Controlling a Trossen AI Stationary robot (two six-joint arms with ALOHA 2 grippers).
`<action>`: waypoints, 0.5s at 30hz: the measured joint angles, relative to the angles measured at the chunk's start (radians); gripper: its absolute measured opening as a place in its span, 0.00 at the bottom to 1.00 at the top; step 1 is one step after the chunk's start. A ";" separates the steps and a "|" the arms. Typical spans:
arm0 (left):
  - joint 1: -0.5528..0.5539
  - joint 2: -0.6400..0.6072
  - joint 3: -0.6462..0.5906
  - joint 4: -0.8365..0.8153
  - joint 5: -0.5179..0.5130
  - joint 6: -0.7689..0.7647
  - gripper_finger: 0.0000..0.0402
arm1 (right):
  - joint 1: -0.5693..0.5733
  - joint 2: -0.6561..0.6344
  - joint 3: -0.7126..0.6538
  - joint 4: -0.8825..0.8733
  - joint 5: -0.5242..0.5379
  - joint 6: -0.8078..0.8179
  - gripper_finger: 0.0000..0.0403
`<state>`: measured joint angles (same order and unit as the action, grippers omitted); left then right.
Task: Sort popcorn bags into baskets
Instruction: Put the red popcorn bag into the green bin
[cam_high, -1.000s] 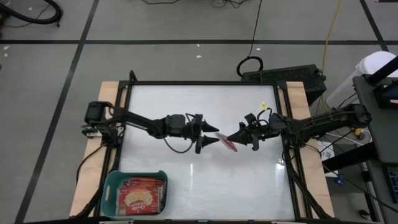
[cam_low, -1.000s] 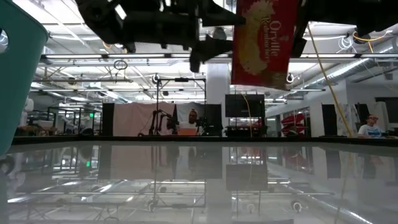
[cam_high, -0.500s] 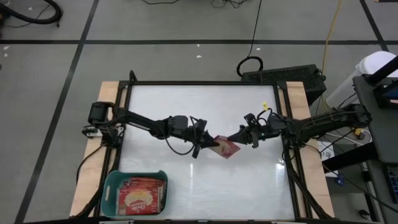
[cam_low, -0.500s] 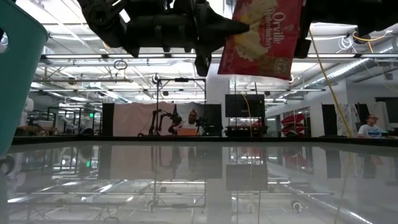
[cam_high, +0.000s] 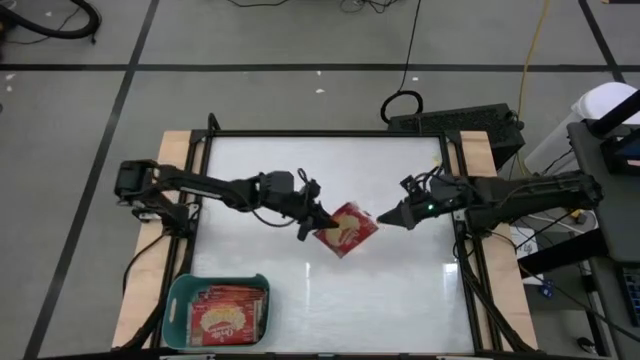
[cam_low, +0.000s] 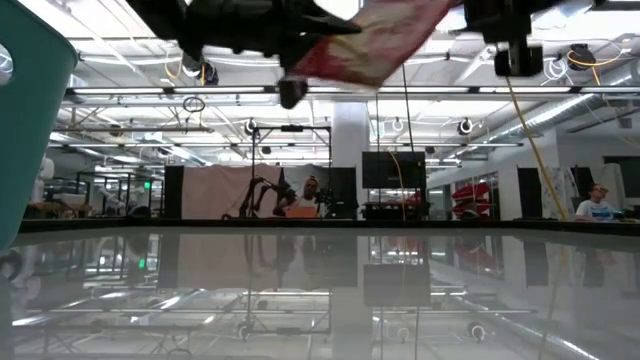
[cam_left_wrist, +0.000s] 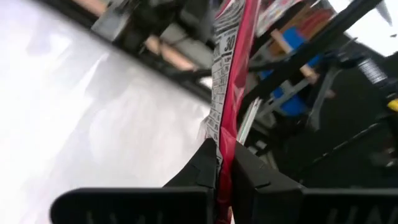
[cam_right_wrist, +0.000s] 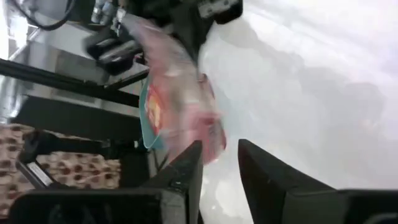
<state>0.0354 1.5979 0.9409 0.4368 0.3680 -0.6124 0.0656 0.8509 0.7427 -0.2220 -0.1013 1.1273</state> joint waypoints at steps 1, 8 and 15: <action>0.006 -0.029 0.000 -0.068 -0.001 0.001 0.05 | -0.005 0.006 0.040 -0.045 0.007 -0.020 0.24; 0.062 -0.214 0.000 -0.519 -0.061 -0.009 0.06 | -0.023 0.173 0.322 -0.209 0.126 -0.154 0.31; 0.067 -0.359 0.001 -0.731 -0.043 -0.015 0.06 | -0.027 0.495 0.603 -0.202 0.129 -0.328 0.45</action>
<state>0.1020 1.2387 0.9415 -0.2943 0.3250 -0.6275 0.0388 1.3461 1.3456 -0.4239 0.0281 0.7995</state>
